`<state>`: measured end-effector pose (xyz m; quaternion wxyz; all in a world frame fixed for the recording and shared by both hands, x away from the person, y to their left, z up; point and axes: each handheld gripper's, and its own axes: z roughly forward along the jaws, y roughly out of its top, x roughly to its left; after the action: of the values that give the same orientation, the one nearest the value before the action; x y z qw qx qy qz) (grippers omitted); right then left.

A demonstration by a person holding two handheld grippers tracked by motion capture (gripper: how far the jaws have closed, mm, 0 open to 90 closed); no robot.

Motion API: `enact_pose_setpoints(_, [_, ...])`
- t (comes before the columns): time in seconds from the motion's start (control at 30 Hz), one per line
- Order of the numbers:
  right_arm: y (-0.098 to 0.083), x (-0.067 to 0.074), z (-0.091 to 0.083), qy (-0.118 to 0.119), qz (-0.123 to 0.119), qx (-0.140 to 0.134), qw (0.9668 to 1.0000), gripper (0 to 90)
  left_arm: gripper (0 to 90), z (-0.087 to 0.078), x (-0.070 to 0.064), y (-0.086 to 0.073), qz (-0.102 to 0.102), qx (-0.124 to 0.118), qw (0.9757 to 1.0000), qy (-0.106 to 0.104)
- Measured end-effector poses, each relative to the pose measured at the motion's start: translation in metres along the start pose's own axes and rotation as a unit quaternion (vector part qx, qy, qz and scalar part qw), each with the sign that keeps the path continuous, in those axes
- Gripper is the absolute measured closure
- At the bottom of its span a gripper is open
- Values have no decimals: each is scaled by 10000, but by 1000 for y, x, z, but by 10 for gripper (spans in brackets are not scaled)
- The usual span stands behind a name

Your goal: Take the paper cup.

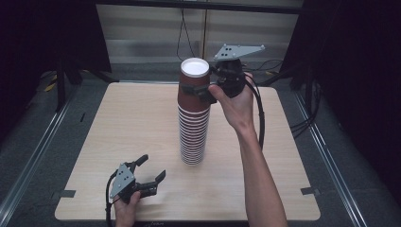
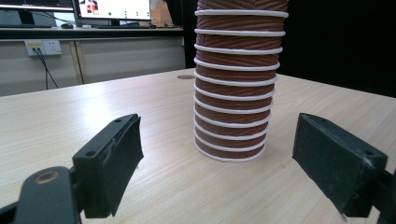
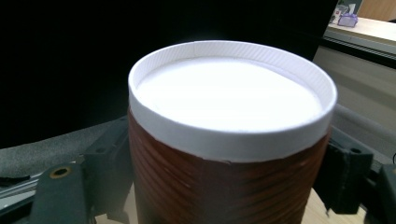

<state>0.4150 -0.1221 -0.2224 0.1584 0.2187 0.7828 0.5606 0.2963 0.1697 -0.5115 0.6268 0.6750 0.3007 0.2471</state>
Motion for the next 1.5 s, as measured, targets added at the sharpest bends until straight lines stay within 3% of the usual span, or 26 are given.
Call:
enact_pose_setpoints(0.43, [4,-1,-7,-10,46,-427,9991,201,155,0,0,0,12,2,10000,-3])
enact_pose_setpoints(0.87, [11,-1,-13,19,68,-947,9955,206,155,0,0,0,-8,-11,10000,0])
enact_pose_setpoints(1.07, [13,-1,-22,53,137,-1264,9919,207,155,0,0,0,10,-2,10000,-2])
enact_pose_setpoints(1.5, [13,-1,-32,130,149,-1662,9859,209,155,0,0,0,15,-2,10000,-1])
